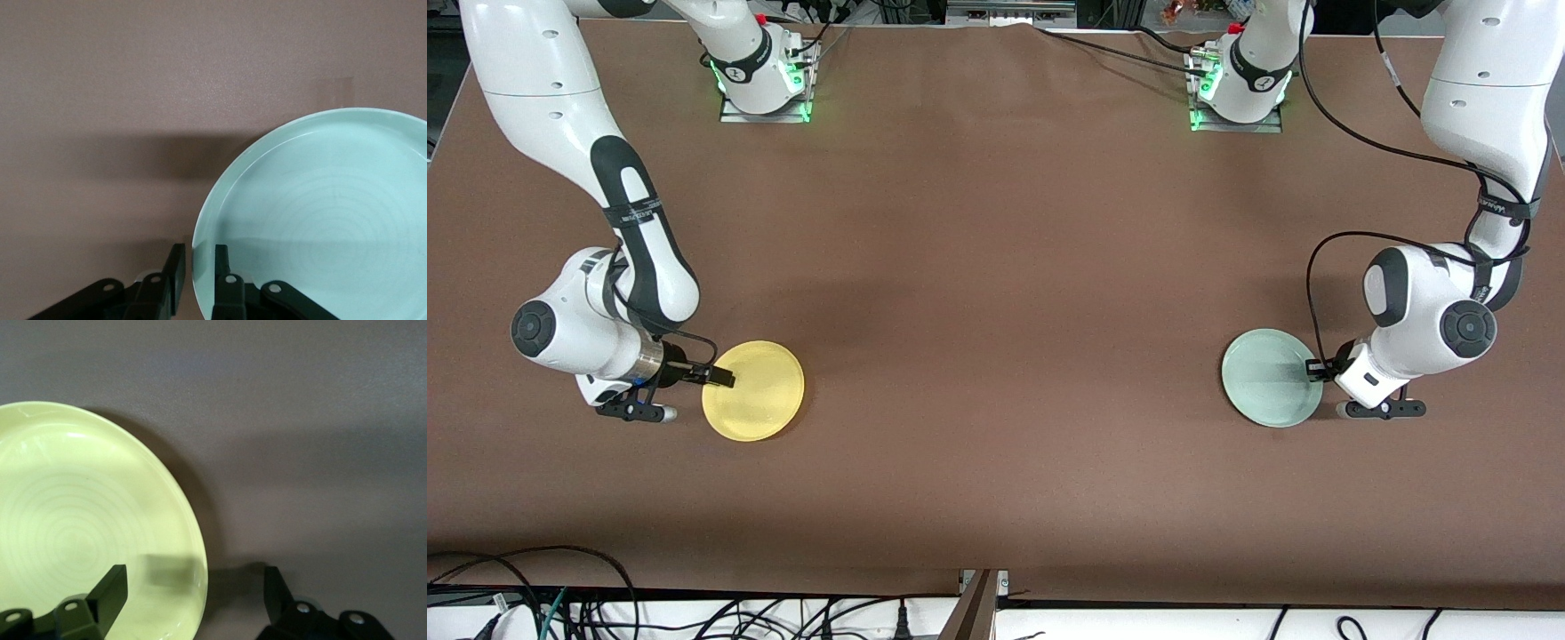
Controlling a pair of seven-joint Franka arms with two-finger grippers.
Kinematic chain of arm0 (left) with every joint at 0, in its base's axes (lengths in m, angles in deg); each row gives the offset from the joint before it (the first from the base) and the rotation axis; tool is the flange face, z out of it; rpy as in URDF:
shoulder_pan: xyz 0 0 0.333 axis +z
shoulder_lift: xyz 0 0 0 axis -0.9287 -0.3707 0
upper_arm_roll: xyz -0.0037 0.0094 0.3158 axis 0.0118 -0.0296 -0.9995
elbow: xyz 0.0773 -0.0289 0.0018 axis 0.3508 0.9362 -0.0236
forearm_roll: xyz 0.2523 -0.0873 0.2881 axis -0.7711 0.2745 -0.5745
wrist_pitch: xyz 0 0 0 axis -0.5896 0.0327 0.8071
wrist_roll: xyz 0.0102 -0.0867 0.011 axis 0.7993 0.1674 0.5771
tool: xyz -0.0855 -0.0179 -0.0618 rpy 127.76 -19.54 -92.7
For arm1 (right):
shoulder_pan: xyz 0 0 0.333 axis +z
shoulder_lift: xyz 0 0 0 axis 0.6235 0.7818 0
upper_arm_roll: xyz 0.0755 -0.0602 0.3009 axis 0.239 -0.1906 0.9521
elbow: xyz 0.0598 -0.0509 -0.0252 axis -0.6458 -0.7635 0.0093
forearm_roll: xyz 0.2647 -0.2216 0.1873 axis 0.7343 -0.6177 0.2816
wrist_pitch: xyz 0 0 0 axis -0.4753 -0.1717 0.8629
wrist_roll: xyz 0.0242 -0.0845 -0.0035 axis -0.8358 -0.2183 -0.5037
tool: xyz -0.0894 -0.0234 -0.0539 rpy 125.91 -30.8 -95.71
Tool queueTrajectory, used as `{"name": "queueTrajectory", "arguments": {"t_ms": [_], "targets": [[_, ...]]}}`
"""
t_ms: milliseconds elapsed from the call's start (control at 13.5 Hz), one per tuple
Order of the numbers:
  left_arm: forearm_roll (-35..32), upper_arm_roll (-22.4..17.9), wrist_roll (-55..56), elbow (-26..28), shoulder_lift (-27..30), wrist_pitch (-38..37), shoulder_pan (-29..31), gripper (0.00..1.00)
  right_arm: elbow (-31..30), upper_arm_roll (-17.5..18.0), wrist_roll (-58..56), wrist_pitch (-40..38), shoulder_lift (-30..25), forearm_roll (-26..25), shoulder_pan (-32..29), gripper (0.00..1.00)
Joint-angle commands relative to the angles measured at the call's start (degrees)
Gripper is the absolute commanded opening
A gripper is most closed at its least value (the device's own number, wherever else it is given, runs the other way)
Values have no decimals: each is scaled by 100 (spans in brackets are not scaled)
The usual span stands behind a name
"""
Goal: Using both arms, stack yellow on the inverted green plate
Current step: 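Close both grippers on the rims of the two plates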
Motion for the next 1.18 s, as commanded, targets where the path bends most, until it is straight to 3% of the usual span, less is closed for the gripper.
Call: {"name": "queueTrajectory", "arguments": {"t_ms": [0, 148, 296, 518, 814, 1109], "targets": [[133, -5, -194, -132, -70, -21, 1, 21, 30, -1, 32, 31, 6, 105, 18, 38], [142, 4, -194, -132, -70, -21, -8, 15, 30, -10, -3, 22, -3, 105, 9, 9], [142, 4, -185, -132, -61, -21, -8, 10, 39, -1, -3, 22, -3, 105, 18, 0], [142, 4, -185, -132, -52, -30, -8, 1, 39, -1, -3, 14, -21, 105, 9, 0], [124, 4, -150, -150, -17, -56, -51, 0, 206, -1, -38, -109, -47, 105, 18, 0], [27, 12, -334, -711, 88, -582, -261, 0, 468, -10, -47, -538, -73, 96, -17, 0]]}}
